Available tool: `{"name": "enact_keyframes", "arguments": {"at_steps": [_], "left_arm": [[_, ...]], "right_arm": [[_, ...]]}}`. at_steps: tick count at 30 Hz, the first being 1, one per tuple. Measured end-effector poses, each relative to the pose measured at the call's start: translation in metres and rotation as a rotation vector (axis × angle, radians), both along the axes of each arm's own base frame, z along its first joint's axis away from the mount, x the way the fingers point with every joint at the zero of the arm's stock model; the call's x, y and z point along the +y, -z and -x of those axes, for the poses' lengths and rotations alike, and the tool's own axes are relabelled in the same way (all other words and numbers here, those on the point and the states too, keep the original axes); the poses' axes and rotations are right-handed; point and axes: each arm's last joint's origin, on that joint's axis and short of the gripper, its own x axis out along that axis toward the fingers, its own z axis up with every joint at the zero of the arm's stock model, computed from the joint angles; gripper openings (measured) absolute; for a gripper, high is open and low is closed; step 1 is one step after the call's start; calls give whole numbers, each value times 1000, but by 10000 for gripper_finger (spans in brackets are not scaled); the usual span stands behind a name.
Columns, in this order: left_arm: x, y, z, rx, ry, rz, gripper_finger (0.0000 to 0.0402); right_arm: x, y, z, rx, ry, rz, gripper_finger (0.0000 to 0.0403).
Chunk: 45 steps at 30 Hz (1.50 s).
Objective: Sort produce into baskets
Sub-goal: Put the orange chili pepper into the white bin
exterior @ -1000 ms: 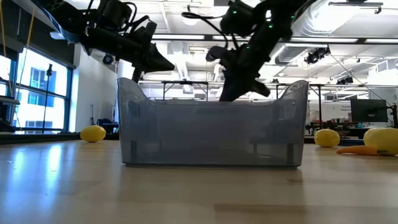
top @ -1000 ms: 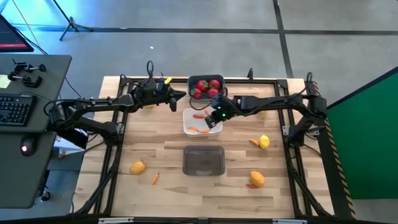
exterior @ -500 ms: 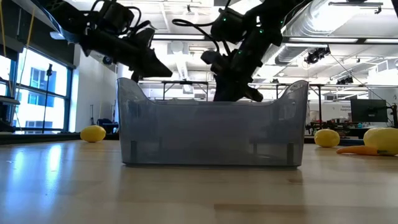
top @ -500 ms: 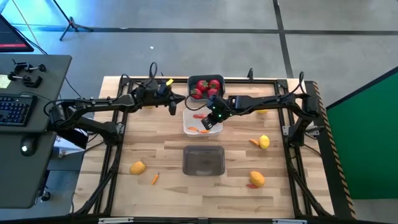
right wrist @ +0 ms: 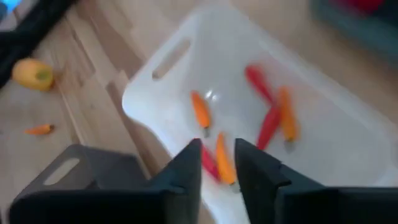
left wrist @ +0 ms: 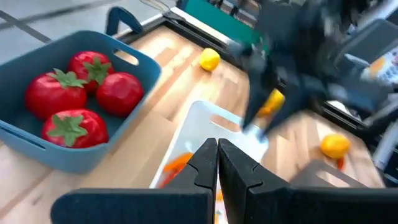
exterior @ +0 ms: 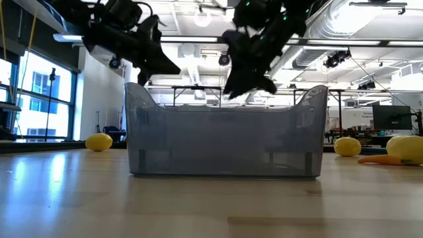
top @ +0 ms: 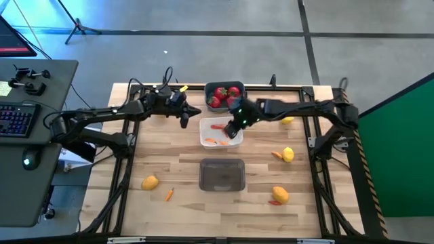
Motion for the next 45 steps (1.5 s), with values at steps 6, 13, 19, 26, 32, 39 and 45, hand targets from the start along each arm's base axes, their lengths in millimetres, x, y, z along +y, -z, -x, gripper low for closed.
{"name": "enact_keyframes", "arguments": {"at_steps": [6, 13, 19, 26, 32, 39, 45], "left_arm": [[-18, -19, 10, 59, 39, 5, 0], [-39, -36, 26, 98, -4, -32, 0], [-48, -44, 31, 63, -27, -39, 0], [-52, -43, 29, 66, -12, -27, 0], [-53, -44, 28, 59, 54, -61, 0], [-54, -28, 26, -15, 97, -28, 0], [-54, -13, 27, -66, 57, 1, 0]], "right_arm": [[-18, -41, 32, -53, -35, 167, 10], [-21, -56, 70, 59, -139, 173, 3], [2, -23, 100, 293, -261, 15, 1], [27, 33, 127, 465, -214, -129, 3], [44, 62, 138, 537, -199, -160, 43], [58, 77, 146, 593, -210, -111, 131], [58, 83, 148, 589, -179, -93, 140]]}}
